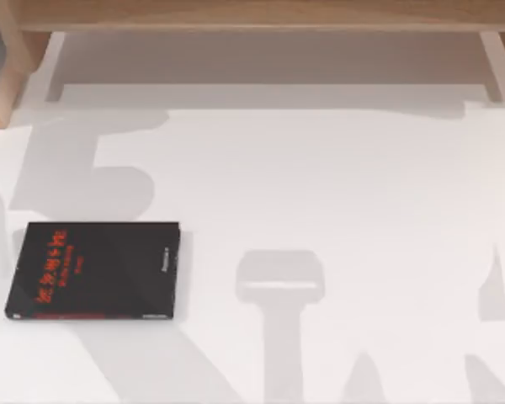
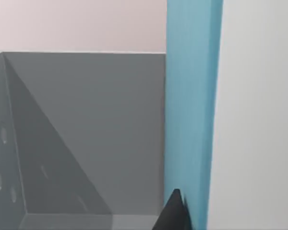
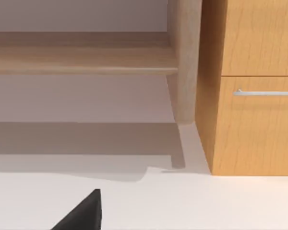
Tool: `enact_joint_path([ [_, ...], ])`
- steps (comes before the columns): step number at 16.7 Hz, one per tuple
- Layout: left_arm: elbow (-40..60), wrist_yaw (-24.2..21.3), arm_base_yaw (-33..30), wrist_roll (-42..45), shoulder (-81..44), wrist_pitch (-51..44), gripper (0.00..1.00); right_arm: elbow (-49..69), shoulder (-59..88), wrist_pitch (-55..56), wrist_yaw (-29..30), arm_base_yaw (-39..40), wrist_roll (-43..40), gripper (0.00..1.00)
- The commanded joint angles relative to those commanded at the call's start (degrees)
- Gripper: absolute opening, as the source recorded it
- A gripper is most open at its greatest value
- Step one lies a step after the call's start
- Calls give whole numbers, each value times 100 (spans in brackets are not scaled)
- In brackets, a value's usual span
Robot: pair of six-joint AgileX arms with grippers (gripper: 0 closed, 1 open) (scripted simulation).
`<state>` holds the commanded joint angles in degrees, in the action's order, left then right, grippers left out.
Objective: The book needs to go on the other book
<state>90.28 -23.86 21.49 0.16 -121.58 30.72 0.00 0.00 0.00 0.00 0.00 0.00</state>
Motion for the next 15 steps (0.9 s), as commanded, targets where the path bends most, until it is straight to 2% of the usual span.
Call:
enact_joint_path([
  [15,-166,-44,67,11,271,-97,0,0,0,0,0,0,0,100],
])
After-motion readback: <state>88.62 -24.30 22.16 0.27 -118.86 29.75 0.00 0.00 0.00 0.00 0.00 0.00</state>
